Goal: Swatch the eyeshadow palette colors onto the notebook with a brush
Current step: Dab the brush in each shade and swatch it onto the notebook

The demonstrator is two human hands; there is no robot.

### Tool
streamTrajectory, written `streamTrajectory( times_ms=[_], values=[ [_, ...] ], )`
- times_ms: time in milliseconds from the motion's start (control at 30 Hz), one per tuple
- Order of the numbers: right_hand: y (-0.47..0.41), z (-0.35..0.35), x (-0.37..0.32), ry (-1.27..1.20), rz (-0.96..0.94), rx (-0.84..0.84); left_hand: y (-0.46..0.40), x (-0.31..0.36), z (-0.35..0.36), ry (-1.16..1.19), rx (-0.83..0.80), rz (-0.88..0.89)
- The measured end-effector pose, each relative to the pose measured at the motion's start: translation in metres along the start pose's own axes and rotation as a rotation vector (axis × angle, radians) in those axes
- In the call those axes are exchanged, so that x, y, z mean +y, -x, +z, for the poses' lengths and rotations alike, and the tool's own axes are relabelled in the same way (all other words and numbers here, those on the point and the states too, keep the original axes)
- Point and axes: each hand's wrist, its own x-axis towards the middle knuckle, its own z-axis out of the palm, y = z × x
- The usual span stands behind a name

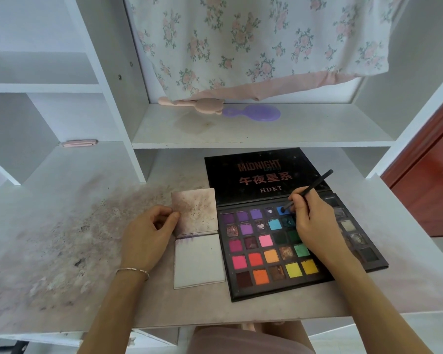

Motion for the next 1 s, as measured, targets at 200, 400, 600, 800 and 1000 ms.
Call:
streamTrajectory(
  times_ms=[200, 400, 600, 800, 1000],
  values=[
    [-0.001, 0.000, 0.001, -0.015, 0.034, 0.027, 0.000, 0.000, 0.000, 0.007, -0.005, 0.002],
    [0.000, -0.001, 0.001, -0.006, 0.046, 0.041, 0.000, 0.000, 0.000, 0.002, -0.003, -0.005],
    [0.006, 0.002, -0.024, -0.212, 0.035, 0.028, -0.001, -0.001, 0.000, 0.013, -0.008, -0.017],
    [0.023, 0.034, -0.069, -0.503, 0.031, -0.173, 0.001, 0.002, -0.001, 0.010, -0.004, -0.004],
    [0.025, 0.059, -0.084, -0.418, 0.027, -0.297, 0.001, 0.001, -0.001, 0.021, -0.021, -0.005]
  ],
)
